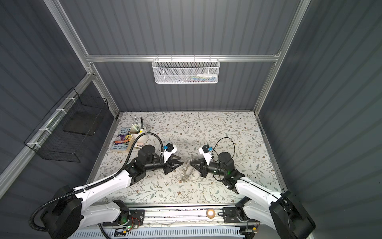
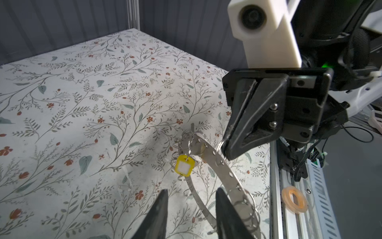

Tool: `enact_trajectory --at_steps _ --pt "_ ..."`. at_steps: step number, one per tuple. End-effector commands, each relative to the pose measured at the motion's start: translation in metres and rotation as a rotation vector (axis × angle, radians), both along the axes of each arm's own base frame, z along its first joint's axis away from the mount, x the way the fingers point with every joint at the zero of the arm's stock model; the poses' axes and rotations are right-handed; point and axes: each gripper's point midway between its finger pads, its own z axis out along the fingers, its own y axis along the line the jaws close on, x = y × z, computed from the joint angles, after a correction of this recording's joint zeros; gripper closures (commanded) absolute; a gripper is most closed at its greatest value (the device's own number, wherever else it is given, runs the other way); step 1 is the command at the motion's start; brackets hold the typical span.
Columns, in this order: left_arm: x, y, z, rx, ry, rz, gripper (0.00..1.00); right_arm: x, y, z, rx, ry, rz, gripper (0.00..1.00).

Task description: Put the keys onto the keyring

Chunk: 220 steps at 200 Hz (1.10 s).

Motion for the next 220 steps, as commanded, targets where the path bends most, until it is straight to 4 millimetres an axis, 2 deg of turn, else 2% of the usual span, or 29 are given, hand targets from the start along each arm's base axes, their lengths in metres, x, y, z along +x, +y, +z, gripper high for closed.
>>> enact_trajectory --at_steps 1,28,58,87,93,155,220 --pt "-0.004 -0.010 0.032 -0.167 -0.086 -0.059 0.60 -0.005 0.004 0.011 0.046 -0.036 0.039 1.00" --pt "-0.016 -0.016 0.032 -0.221 -0.091 -0.149 0.62 -0.007 0.007 0.012 0.059 -0.028 0.059 1.00" --pt "-0.021 -0.017 0.025 -0.223 -0.080 -0.178 0.63 -0.008 0.007 0.015 0.069 -0.037 0.067 1.00" --pt "-0.022 -0.017 0.017 -0.198 -0.068 -0.181 0.66 -0.009 0.008 0.017 0.077 -0.040 0.075 1.00" --pt "-0.021 -0.017 0.017 -0.195 -0.069 -0.180 0.66 -0.007 0.009 0.009 0.064 -0.017 0.073 1.00" --pt "-0.024 -0.018 0.013 -0.169 -0.056 -0.203 0.75 -0.007 0.009 0.009 0.067 -0.017 0.077 1.00" --pt "-0.017 -0.019 0.008 -0.162 -0.050 -0.177 0.76 -0.009 0.010 0.010 0.073 -0.014 0.090 1.00"
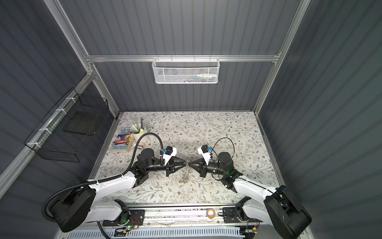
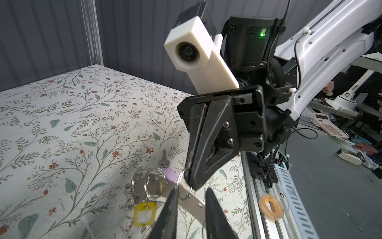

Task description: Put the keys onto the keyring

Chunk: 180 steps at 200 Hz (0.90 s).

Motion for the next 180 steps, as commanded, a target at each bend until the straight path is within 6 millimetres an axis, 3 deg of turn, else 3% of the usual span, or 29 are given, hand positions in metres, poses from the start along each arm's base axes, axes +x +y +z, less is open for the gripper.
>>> enact_trajectory --at_steps 1,73,142,180 --pt "0.003 -0.002 -0.001 0.002 -0.011 -0.003 0.76 -0.004 0.003 0.009 0.032 -0.030 0.028 1.00" --pt "-0.003 -0.005 -0.001 -0.015 0.002 -0.053 0.81 -0.004 0.003 0.009 0.033 -0.029 0.034 1.00" --pt "0.013 0.004 0.001 -0.017 -0.031 0.079 0.70 -0.004 0.004 0.007 0.030 -0.024 0.037 1.00" --pt "0.003 0.000 -0.003 -0.002 -0.014 -0.008 0.72 -0.004 0.004 0.008 0.031 -0.025 0.037 1.00"
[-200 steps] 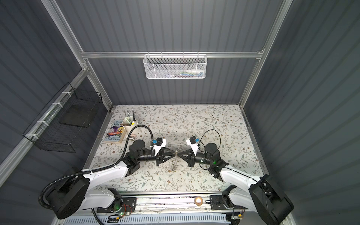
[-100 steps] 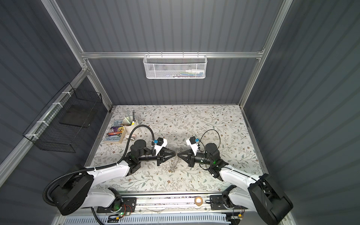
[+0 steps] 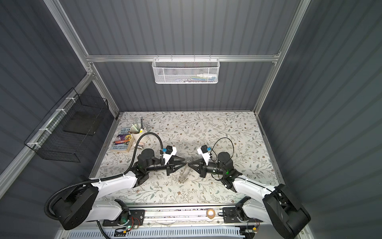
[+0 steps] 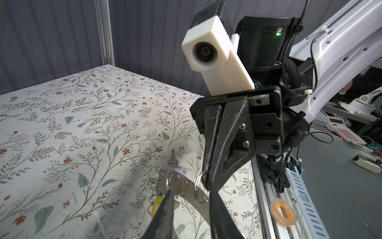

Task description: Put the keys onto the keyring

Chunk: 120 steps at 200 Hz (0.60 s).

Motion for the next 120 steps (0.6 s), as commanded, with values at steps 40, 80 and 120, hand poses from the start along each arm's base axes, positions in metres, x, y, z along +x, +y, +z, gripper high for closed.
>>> enact_trajectory --at_steps 40,80,120 --pt "-0.0151 -0.0036 -0.0022 -0.006 -0.008 -0.110 0.76 -0.0023 0.0028 0.0093 0.029 -0.032 0.022 1.00" --pt "-0.0156 -0.0056 -0.0010 -0.017 -0.003 -0.127 0.78 -0.0025 0.0039 0.0085 0.029 -0.026 0.031 1.00" --pt "-0.0166 -0.0076 -0.0010 -0.027 0.006 -0.143 0.82 -0.0030 0.0044 0.0085 0.029 -0.023 0.036 1.00"
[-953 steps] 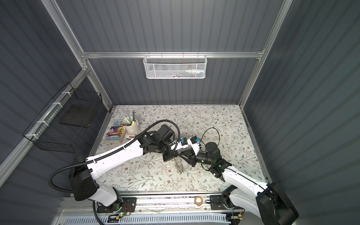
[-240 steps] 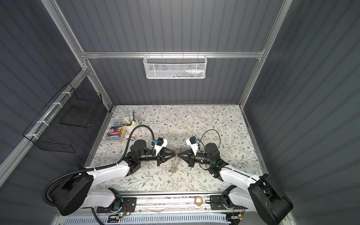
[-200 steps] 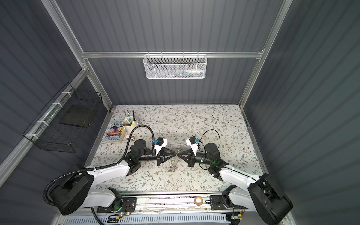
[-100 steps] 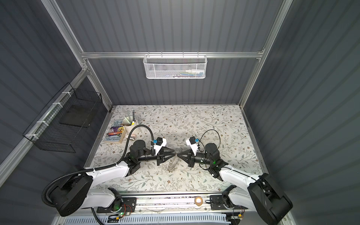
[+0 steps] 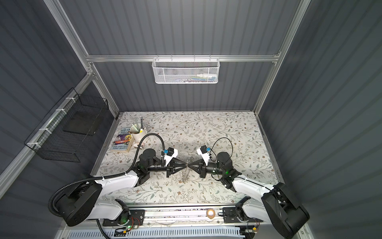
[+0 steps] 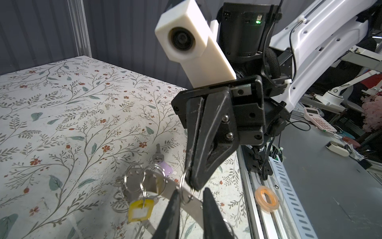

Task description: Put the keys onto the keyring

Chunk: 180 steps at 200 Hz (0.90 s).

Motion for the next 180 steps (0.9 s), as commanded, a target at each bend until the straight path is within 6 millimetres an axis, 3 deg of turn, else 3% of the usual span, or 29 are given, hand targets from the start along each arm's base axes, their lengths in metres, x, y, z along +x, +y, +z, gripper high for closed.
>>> enact_trajectory --at_steps 1,94,120,143,180 --pt "-0.003 -0.004 0.008 -0.032 -0.019 -0.044 0.82 -0.001 0.003 0.014 0.037 -0.041 0.021 1.00" --pt "-0.004 -0.004 0.008 -0.029 -0.009 -0.052 1.00 -0.001 0.003 0.013 0.037 -0.038 0.019 1.00" --pt "-0.001 -0.004 0.010 -0.011 -0.009 -0.039 1.00 0.000 0.003 0.013 0.034 -0.041 0.010 1.00" --pt "0.003 -0.004 0.012 0.036 -0.018 -0.019 1.00 0.002 0.000 0.015 0.029 -0.053 -0.011 0.88" --pt "0.010 -0.002 0.008 0.200 -0.022 0.000 1.00 0.008 -0.021 0.029 0.062 -0.106 -0.118 0.80"
